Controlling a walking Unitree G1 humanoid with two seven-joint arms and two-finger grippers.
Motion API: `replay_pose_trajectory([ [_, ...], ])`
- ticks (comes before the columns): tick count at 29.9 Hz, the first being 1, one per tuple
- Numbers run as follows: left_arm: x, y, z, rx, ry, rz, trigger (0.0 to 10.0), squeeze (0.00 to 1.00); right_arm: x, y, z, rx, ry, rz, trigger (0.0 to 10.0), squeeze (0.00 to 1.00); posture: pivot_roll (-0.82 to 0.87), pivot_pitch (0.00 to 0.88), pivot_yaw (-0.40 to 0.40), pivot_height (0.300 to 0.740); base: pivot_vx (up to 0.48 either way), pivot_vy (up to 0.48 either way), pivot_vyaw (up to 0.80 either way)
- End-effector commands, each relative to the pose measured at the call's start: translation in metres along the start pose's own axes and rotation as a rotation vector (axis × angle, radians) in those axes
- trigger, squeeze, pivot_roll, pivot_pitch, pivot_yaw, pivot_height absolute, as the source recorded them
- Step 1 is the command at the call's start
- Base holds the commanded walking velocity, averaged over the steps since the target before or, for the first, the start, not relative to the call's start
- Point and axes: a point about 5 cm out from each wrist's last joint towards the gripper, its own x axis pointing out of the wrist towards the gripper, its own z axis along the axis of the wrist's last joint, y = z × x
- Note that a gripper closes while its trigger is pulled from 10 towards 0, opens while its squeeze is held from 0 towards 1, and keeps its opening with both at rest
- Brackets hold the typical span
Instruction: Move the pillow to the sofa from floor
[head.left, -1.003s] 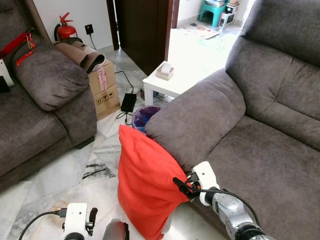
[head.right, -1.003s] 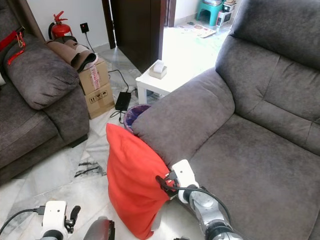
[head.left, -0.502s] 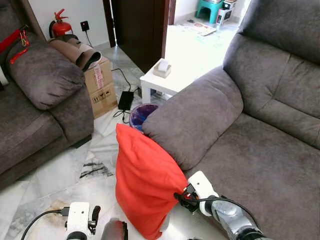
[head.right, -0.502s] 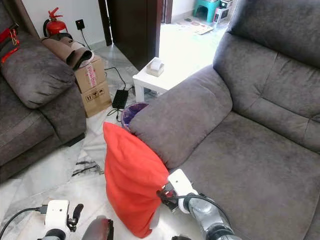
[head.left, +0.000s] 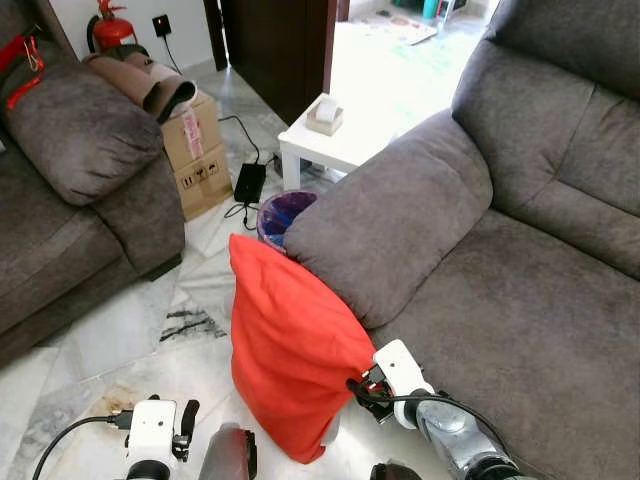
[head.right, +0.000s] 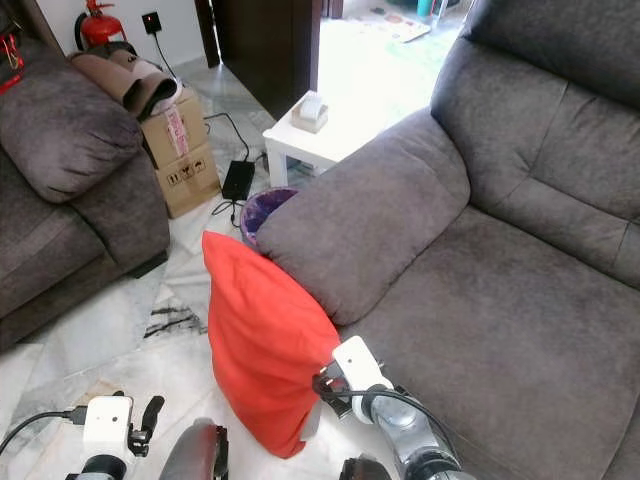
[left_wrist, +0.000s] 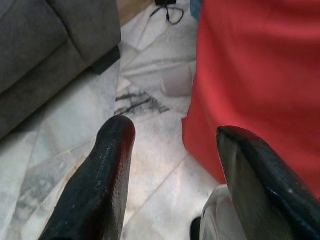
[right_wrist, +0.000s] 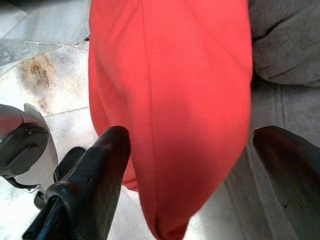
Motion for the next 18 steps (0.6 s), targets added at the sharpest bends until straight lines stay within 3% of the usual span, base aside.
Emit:
replay_pose_trajectory([
  [1, -0.006, 0.000, -0.005, 0.007, 0.023, -0.006, 10.0, 0.00, -0.001, 0.003, -0.005, 0.014, 0.006, 0.002, 10.0, 0.00, 0.25, 0.291, -0.024, 0.641, 0.000, 0.000, 0.00],
  [6, -0.004, 0.001, 0.013, 0.031, -0.054, -0.030, 10.0, 0.00, 0.001, 0.004, 0.002, 0.073, -0.048, -0.020, 10.0, 0.00, 0.25, 0.299, -0.019, 0.641, 0.000, 0.000, 0.00],
  [11, -0.003, 0.001, 0.017, 0.036, -0.066, -0.032, 10.0, 0.00, 0.001, 0.004, 0.002, 0.082, -0.053, -0.026, 10.0, 0.00, 0.25, 0.293, -0.019, 0.641, 0.000, 0.000, 0.00],
  [12, -0.002, 0.000, 0.019, 0.037, -0.069, -0.034, 10.0, 0.00, 0.001, 0.004, 0.002, 0.096, -0.056, -0.032, 5.7, 0.00, 0.25, 0.288, -0.016, 0.641, 0.000, 0.000, 0.00],
  [13, -0.002, 0.000, 0.019, 0.037, -0.069, -0.034, 10.0, 0.00, 0.001, 0.004, 0.002, 0.096, -0.056, -0.032, 5.7, 0.00, 0.25, 0.288, -0.016, 0.641, 0.000, 0.000, 0.00],
  [14, -0.002, -0.001, 0.021, 0.039, -0.072, -0.039, 10.0, 0.00, 0.001, 0.003, 0.002, 0.106, -0.060, -0.048, 0.0, 0.00, 0.26, 0.283, -0.014, 0.641, 0.000, 0.000, 0.00],
  [18, -0.002, -0.001, 0.023, 0.044, -0.075, -0.048, 10.0, 0.00, 0.001, 0.004, -0.001, 0.114, -0.050, -0.049, 0.0, 0.00, 0.26, 0.272, -0.010, 0.641, 0.000, 0.000, 0.00],
])
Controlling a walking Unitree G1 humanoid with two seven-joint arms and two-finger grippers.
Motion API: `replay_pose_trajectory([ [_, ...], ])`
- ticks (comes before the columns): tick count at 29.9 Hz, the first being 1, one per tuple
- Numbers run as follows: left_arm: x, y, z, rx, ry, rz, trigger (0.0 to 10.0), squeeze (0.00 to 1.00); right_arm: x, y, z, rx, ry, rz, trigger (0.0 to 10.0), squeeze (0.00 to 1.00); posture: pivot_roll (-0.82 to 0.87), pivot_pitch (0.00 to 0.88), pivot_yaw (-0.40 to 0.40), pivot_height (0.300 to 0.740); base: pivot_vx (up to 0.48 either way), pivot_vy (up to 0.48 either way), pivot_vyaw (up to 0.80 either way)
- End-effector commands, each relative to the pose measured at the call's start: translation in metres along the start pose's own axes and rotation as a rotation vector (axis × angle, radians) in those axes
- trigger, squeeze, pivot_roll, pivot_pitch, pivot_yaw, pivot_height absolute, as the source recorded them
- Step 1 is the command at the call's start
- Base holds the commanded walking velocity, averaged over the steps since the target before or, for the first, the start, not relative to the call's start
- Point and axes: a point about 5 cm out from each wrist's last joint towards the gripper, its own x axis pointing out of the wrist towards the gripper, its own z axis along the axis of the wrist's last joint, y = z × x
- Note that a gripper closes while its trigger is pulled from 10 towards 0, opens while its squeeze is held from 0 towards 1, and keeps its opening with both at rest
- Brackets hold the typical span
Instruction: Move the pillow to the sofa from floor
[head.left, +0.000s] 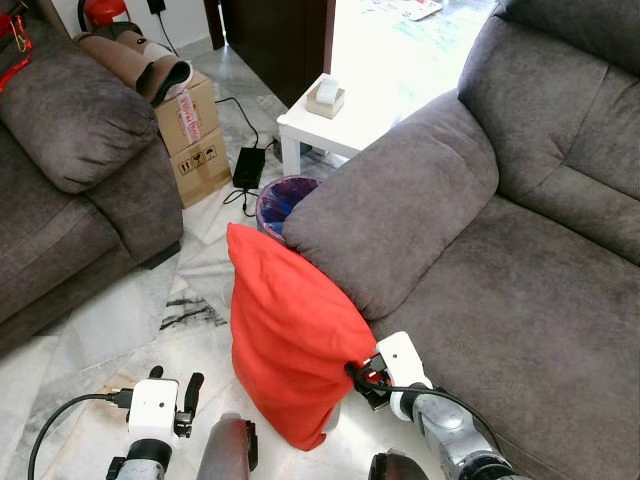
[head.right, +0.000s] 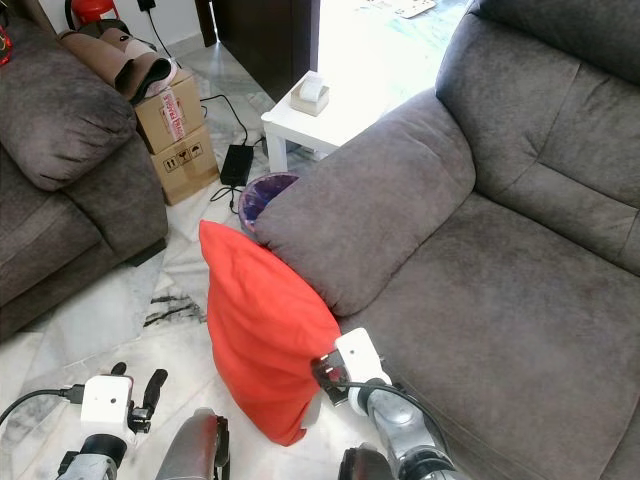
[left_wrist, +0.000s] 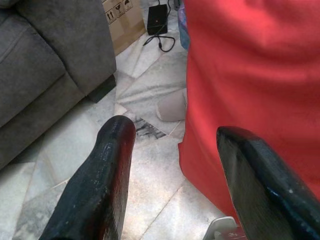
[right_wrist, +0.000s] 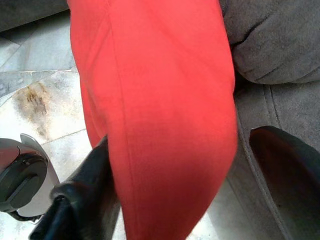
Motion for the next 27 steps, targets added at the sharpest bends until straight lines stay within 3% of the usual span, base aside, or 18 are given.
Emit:
replay_pose_trajectory([
  [1, -0.006, 0.001, -0.007, 0.024, 0.038, -0.018, 10.0, 0.00, -0.002, 0.005, -0.010, 0.013, 0.027, 0.009, 0.0, 0.00, 0.26, 0.269, -0.010, 0.641, 0.000, 0.000, 0.00],
  [9, -0.006, 0.002, -0.004, 0.030, 0.041, -0.023, 10.0, 0.00, -0.002, 0.007, -0.008, 0.049, -0.001, 0.017, 0.0, 0.00, 0.27, 0.254, -0.009, 0.641, 0.000, 0.000, 0.00],
  [27, -0.007, 0.008, -0.001, 0.026, 0.053, -0.007, 10.0, 0.00, 0.001, 0.015, -0.006, 0.010, 0.020, 0.068, 0.0, 0.00, 0.28, 0.258, -0.022, 0.641, 0.000, 0.000, 0.00],
])
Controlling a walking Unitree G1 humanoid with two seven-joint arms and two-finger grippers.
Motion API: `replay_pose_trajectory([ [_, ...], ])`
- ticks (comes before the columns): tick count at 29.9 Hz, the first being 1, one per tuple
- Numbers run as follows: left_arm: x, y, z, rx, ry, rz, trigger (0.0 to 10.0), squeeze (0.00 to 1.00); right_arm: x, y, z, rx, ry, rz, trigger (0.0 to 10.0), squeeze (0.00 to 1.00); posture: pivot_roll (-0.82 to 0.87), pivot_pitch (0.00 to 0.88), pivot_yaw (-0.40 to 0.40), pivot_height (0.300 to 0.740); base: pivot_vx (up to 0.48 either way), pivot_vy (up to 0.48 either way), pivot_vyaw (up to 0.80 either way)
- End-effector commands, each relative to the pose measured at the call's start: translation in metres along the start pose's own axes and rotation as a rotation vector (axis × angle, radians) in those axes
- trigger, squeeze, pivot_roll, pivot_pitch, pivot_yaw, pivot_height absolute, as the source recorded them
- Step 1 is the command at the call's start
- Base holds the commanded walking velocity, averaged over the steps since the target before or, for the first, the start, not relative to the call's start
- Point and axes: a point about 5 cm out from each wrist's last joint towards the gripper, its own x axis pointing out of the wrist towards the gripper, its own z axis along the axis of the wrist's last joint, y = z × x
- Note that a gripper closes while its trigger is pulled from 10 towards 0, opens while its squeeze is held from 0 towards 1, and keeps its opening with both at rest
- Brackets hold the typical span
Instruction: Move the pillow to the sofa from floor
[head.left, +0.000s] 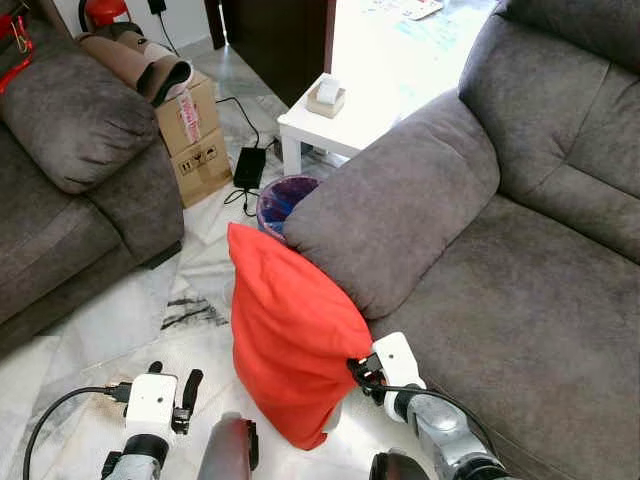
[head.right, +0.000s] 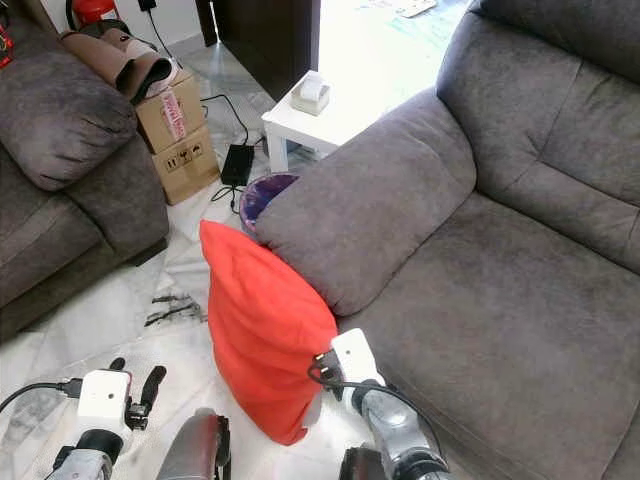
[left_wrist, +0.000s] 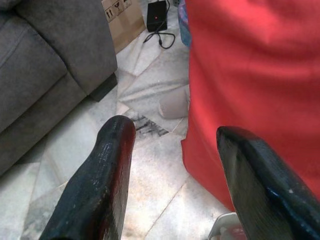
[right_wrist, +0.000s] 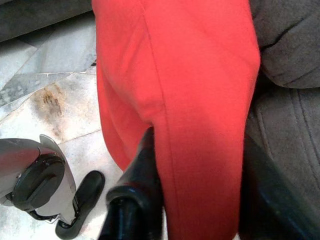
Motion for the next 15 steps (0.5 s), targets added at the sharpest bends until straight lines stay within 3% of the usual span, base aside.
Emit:
replay_pose_trajectory([
  [1, -0.0059, 0.0021, -0.0063, 0.004, 0.033, 0.001, 10.0, 0.00, -0.0008, 0.0048, -0.0071, 0.004, 0.030, 0.021, 0.0, 0.00, 0.28, 0.258, -0.022, 0.641, 0.000, 0.000, 0.00],
  [15, -0.0050, -0.0006, -0.0099, -0.013, 0.049, 0.016, 10.0, 0.00, -0.0018, 0.0072, -0.0116, 0.024, 0.044, 0.033, 0.0, 0.00, 0.27, 0.243, -0.047, 0.641, 0.000, 0.000, 0.00],
])
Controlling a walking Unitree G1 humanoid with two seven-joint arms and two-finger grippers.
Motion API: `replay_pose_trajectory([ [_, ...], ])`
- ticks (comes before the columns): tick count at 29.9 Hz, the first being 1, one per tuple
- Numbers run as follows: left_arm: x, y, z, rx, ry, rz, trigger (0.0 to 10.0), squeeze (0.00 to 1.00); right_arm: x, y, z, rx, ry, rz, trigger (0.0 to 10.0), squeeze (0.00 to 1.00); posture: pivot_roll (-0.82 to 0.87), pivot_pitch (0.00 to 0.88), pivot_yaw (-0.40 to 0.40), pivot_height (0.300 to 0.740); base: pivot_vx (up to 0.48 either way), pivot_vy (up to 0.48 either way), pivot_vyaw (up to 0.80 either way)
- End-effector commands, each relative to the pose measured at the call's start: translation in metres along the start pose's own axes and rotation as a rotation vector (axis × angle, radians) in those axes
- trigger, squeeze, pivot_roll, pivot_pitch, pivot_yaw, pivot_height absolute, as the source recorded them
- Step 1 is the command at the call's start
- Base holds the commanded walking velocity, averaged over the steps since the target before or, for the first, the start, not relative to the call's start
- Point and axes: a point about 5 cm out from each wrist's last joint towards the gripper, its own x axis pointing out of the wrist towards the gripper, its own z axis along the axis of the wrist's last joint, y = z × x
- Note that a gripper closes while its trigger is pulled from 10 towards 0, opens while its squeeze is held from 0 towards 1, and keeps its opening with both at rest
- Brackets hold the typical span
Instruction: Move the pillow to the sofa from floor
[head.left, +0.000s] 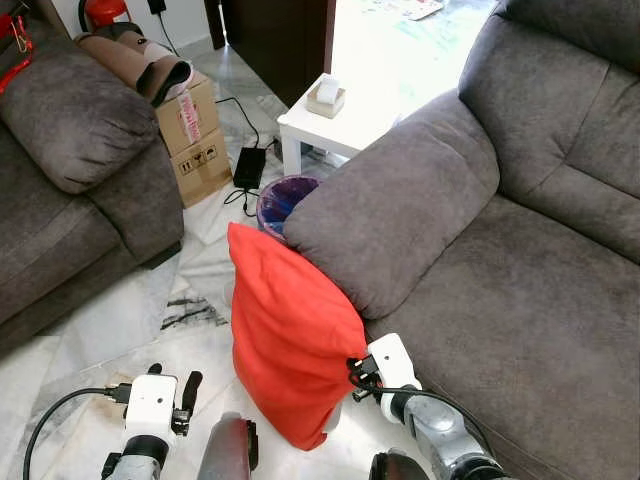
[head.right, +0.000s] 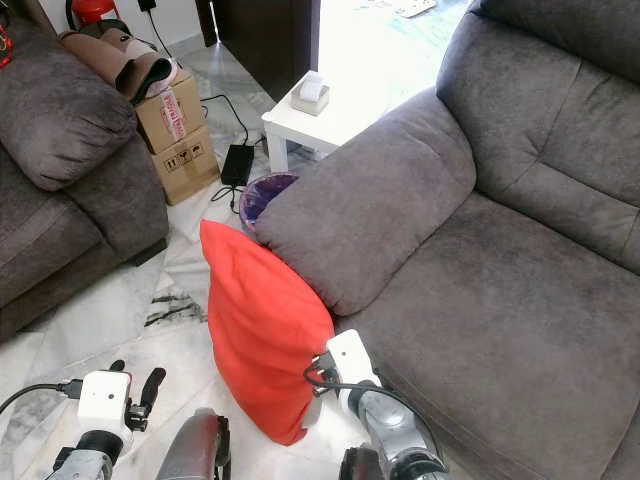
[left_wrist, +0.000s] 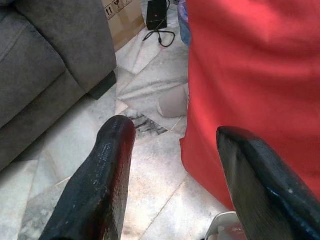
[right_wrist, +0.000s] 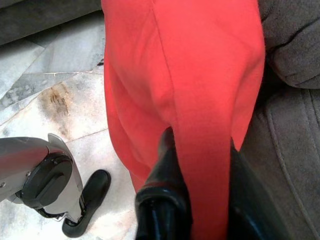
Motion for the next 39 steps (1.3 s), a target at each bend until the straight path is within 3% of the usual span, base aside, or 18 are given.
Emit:
replay_pose_trajectory([
  [1, -0.006, 0.001, -0.010, -0.009, 0.048, 0.017, 10.0, 0.00, -0.002, 0.003, -0.010, 0.018, 0.038, 0.007, 0.0, 0.00, 0.27, 0.243, -0.047, 0.641, 0.000, 0.000, 0.00],
  [19, 0.002, -0.002, -0.015, -0.024, 0.067, 0.025, 10.0, 0.00, 0.005, 0.026, -0.006, 0.068, 0.007, 0.066, 0.0, 0.00, 0.25, 0.156, -0.066, 0.641, 0.000, 0.000, 0.00],
  [32, 0.008, 0.002, -0.013, -0.054, 0.068, 0.012, 10.0, 0.00, 0.003, 0.017, -0.008, 0.201, -0.015, -0.048, 0.0, 0.00, 0.23, 0.135, -0.029, 0.641, 0.000, 0.000, 0.00],
  [33, 0.008, 0.003, -0.015, -0.061, 0.073, 0.012, 10.0, 0.00, 0.002, 0.014, -0.010, 0.187, -0.015, -0.080, 7.0, 0.00, 0.22, 0.133, -0.020, 0.641, 0.000, 0.000, 0.00],
  [34, 0.007, 0.003, -0.016, -0.074, 0.082, 0.012, 10.0, 0.00, 0.001, 0.013, -0.012, 0.193, -0.010, -0.094, 10.0, 0.00, 0.21, 0.131, -0.017, 0.641, 0.000, 0.000, 0.00],
  [38, 0.006, 0.000, -0.021, -0.071, 0.101, -0.010, 10.0, 0.00, -0.002, 0.012, -0.017, 0.224, -0.004, -0.108, 10.0, 0.00, 0.20, 0.133, 0.000, 0.641, 0.000, 0.000, 0.00],
  [39, 0.005, -0.003, -0.023, -0.058, 0.107, -0.039, 10.0, 0.00, -0.005, 0.010, -0.023, 0.268, -0.005, -0.117, 10.0, 0.00, 0.19, 0.133, 0.004, 0.641, 0.000, 0.000, 0.00],
])
